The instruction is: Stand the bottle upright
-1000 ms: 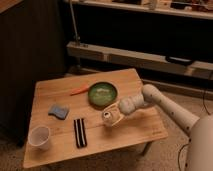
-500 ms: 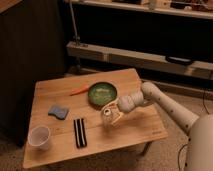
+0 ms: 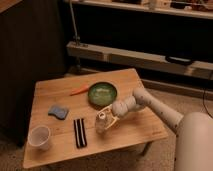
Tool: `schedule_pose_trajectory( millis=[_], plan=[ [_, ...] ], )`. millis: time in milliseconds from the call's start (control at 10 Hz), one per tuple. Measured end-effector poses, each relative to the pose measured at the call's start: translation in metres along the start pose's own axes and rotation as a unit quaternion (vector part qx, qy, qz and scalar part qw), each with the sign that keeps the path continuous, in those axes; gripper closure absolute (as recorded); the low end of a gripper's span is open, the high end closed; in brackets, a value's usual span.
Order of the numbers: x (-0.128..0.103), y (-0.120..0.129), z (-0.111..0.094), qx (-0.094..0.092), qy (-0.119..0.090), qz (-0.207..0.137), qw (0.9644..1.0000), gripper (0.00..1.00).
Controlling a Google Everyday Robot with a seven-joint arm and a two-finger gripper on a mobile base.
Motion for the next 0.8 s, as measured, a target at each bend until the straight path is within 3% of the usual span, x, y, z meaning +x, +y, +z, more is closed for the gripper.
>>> schedule_pose_trajectory(
  millis=[300,800],
  plan=[
    [-0.0054,-0.0058,0.0023,-0.01,0.0,0.007,0.9999,1.0],
    [-0.0033,-0.0044,-0.0034,-0.037,0.023,0.033,0.9985,1.0]
  ],
)
